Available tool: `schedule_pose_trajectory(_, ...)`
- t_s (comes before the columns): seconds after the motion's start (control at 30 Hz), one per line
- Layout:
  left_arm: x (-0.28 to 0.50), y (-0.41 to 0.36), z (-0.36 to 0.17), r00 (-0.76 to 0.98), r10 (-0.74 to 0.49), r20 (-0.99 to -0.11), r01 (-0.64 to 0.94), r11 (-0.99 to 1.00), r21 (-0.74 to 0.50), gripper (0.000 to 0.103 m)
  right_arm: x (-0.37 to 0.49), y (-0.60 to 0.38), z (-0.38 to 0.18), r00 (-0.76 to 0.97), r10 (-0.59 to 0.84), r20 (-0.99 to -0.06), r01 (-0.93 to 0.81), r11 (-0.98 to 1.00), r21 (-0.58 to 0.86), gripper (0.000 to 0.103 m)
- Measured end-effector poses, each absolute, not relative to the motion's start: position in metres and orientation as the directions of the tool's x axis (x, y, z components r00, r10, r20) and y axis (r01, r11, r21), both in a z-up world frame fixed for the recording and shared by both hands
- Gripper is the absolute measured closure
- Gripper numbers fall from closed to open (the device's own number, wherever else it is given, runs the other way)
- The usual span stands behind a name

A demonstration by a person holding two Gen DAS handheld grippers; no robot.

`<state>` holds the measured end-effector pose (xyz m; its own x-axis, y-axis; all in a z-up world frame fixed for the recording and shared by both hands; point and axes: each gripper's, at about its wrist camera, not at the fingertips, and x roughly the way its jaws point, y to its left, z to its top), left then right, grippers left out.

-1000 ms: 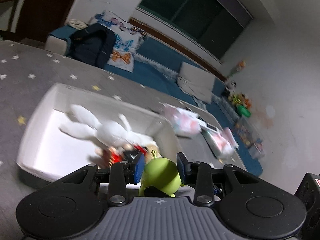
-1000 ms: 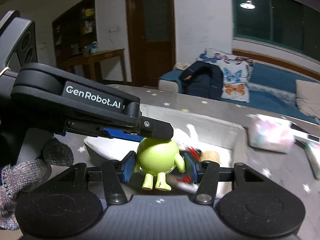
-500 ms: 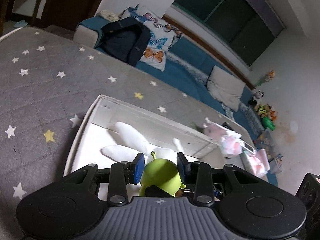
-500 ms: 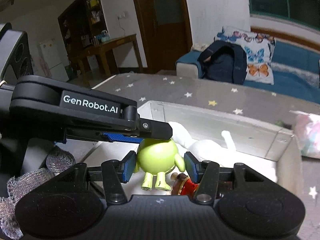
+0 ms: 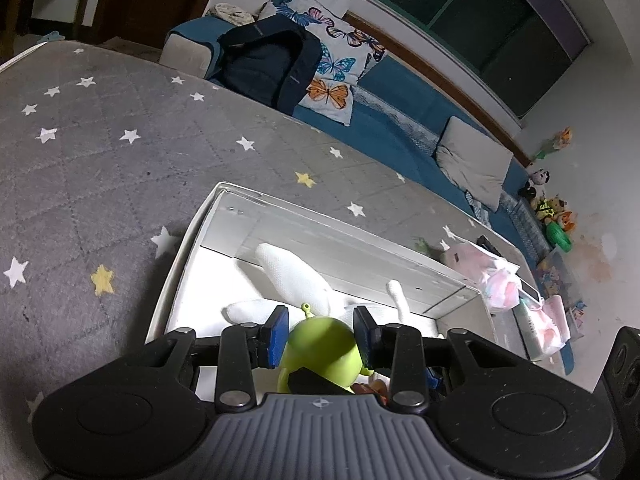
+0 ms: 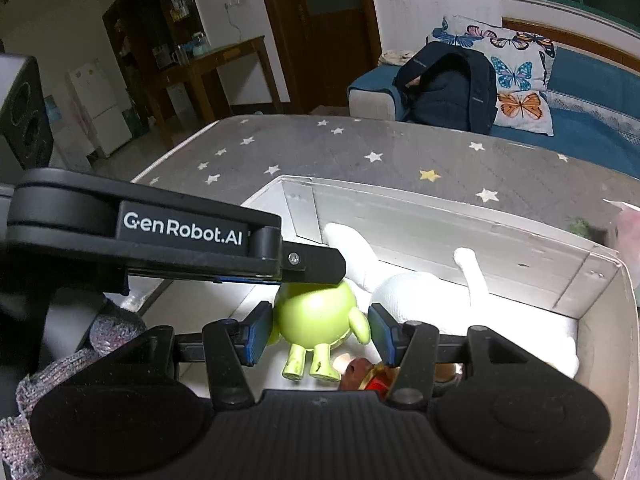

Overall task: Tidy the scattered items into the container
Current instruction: 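Carry the green alien with both tools into the box and lower it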

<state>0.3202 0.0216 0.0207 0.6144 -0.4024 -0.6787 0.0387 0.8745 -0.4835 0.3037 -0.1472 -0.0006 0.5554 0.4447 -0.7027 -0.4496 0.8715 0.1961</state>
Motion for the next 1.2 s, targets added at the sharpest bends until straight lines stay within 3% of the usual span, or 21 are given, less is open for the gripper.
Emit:
schedule_pose_trajectory(0.37,0.323,0.023,0.017,0.614,-0.387,-0.688,0.031,0.883,-0.469,0.066,0.310,-0.130,-0.008,0.536,0.389,-0.749,-0.469,0.875,0.119,0.052)
schedule_pose_trajectory(1.2,0.307,0.029,0.024,0.634,-0.387,-0.670,0.029,0.877,-0.479,0.066,0.299,-0.132,0.001,0.552,0.386,-0.739,-0.477,0.873,0.100,0.051)
